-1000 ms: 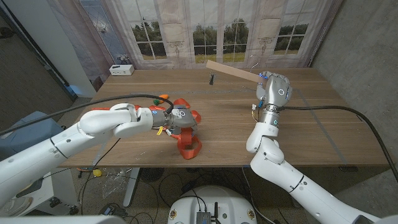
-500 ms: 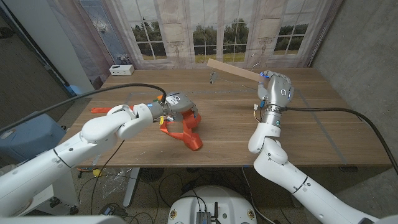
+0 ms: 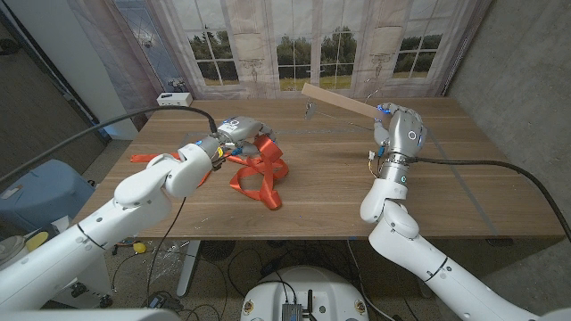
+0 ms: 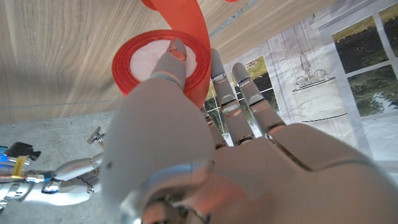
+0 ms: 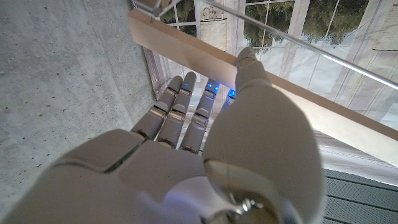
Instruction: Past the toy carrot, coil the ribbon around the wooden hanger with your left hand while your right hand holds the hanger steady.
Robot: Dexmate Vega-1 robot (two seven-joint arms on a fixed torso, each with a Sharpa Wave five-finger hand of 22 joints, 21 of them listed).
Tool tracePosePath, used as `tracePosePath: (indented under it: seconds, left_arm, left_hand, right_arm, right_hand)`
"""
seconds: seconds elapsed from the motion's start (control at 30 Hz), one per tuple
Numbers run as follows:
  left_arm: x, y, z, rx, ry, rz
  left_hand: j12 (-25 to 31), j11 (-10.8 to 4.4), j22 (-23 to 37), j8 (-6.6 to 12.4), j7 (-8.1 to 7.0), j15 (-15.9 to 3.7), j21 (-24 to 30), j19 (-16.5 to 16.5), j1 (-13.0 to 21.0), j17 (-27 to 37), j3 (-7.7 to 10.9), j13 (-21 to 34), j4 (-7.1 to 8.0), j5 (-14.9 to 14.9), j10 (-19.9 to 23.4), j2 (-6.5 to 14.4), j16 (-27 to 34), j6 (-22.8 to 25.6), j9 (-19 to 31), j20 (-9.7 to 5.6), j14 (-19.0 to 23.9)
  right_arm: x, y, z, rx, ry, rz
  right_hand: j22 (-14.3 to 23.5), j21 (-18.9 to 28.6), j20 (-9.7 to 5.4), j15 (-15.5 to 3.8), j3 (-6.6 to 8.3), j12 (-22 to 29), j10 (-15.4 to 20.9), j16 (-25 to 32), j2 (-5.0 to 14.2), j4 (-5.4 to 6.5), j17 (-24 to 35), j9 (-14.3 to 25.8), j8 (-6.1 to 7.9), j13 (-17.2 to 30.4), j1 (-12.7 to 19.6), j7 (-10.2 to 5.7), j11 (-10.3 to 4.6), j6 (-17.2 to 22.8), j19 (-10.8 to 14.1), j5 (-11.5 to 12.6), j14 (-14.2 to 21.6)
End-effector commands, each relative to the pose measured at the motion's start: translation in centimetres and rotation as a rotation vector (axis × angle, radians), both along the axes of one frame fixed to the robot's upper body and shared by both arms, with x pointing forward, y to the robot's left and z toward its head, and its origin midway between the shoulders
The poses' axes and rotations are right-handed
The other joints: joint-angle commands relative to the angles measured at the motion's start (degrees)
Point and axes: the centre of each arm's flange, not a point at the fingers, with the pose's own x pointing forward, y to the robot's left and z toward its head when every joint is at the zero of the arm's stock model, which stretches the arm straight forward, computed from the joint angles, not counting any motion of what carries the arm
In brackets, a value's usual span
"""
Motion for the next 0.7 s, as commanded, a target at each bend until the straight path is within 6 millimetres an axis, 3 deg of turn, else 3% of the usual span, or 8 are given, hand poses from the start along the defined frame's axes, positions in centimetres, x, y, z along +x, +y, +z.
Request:
tracePosePath:
  seconds: [0.03, 0.7]
  left_arm:
    - [-0.2, 2.8, 1.1, -0.22, 0.035, -0.025]
    - [0.9, 7.8, 6.2, -0.521, 0.183, -0.22]
  left_hand:
    - [11.1, 1.82, 0.4, 1.23, 9.4, -7.36, 0.8, 0.3, 2.3, 0.1, 2.11, 9.0, 1.48, 0.2, 10.1, 2.1, -0.4, 8.8, 0.4, 0.44, 0.8]
    - [11.3, 2.62, 0.9, 1.19, 11.07, -6.04, 2.2, -0.8, 3.0, 0.2, 3.1, 10.1, 1.18, 0.6, 9.6, 1.9, -1.6, 8.0, 1.4, 1.58, 1.8]
  right_arm:
    - [-0.2, -0.9, -0.7, 0.021, -0.003, 0.005]
    - [0.1, -0.5, -2.5, 0.0, -0.027, 0.016]
  right_hand:
    - [0.1, 0.4, -1.76, -9.82, 0.18, 0.2, 0.5, -0.2, 2.31, 0.36, 0.3, 1.5, 0.18, 0.1, 1.8, 8.89, 0.05, 10.3, -0.1, 0.2, 0.6]
    - [0.1, 0.6, -1.79, -9.81, 0.03, 0.0, 0.6, -0.4, 2.37, 0.42, 0.5, 1.5, 0.11, 0.2, 1.9, 8.98, -0.05, 10.4, -0.1, 0.2, 0.7]
